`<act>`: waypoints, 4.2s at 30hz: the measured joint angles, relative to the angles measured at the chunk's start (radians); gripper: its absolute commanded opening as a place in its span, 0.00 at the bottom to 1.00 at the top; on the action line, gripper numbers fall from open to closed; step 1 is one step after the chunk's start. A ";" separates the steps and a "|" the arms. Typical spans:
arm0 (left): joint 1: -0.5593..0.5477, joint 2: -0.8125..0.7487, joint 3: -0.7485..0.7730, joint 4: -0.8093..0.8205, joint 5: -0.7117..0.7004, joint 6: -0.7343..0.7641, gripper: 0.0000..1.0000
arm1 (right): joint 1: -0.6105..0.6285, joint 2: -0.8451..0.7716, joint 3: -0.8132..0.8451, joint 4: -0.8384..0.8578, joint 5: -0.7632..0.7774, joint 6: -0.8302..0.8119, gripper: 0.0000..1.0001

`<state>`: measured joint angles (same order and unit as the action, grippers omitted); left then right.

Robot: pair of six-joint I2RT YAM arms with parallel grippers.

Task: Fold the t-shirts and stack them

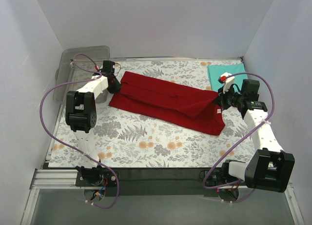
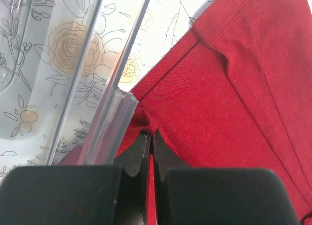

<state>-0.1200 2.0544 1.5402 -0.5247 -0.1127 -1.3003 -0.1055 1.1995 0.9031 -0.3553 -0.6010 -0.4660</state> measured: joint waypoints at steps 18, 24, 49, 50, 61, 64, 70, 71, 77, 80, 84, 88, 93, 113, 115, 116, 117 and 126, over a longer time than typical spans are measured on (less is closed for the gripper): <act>-0.007 0.019 0.024 -0.019 0.001 0.012 0.00 | 0.000 -0.002 -0.001 0.040 0.065 0.030 0.01; -0.007 0.019 0.024 -0.019 0.002 0.014 0.00 | 0.000 0.004 0.000 0.045 0.063 0.039 0.01; -0.007 0.019 0.025 -0.020 0.000 0.020 0.00 | 0.021 0.135 0.098 0.069 0.082 0.065 0.01; -0.007 0.019 0.025 -0.020 0.000 0.021 0.00 | 0.021 0.135 0.103 0.070 0.083 0.068 0.01; -0.008 0.019 0.026 -0.021 -0.003 0.021 0.00 | 0.023 0.177 0.142 0.092 0.094 0.076 0.01; -0.008 0.019 0.026 -0.021 -0.003 0.021 0.00 | 0.023 0.193 0.142 0.092 0.101 0.076 0.01; -0.008 0.019 0.026 -0.022 -0.003 0.021 0.00 | 0.023 0.210 0.142 0.095 0.106 0.075 0.01; -0.008 0.019 0.026 -0.021 -0.003 0.021 0.00 | 0.023 0.214 0.142 0.095 0.108 0.075 0.01; -0.007 0.020 0.030 -0.027 -0.003 0.021 0.00 | 0.026 0.243 0.143 0.097 0.117 0.075 0.01; -0.008 0.025 0.036 -0.032 -0.003 0.021 0.05 | 0.030 0.269 0.152 0.098 0.125 0.075 0.01; -0.012 0.032 0.048 -0.037 0.003 0.022 0.23 | 0.036 0.302 0.168 0.098 0.129 0.074 0.01; -0.015 0.032 0.060 -0.034 0.018 0.024 0.38 | 0.042 0.329 0.184 0.101 0.131 0.074 0.01; -0.020 0.032 0.072 -0.031 0.037 0.021 0.50 | 0.046 0.357 0.197 0.103 0.135 0.074 0.01; -0.006 -0.351 -0.192 0.145 0.265 0.083 0.67 | 0.056 0.544 0.315 0.132 0.244 0.165 0.25; -0.006 -0.455 -0.269 0.167 0.274 0.097 0.70 | 0.058 0.566 0.332 0.140 0.290 0.192 0.35; -0.006 -0.504 -0.305 0.177 0.278 0.104 0.71 | 0.058 0.573 0.339 0.145 0.312 0.207 0.41; -0.006 -0.558 -0.344 0.189 0.281 0.116 0.72 | 0.058 0.576 0.346 0.150 0.329 0.214 0.41; -0.006 -1.025 -0.612 0.235 0.300 0.187 0.82 | 0.055 0.513 0.365 0.110 0.161 0.108 0.25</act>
<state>-0.1261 1.0290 0.9287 -0.2897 0.1875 -1.1137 -0.0502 1.7126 1.2682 -0.2451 -0.4404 -0.3576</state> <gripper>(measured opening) 0.820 0.280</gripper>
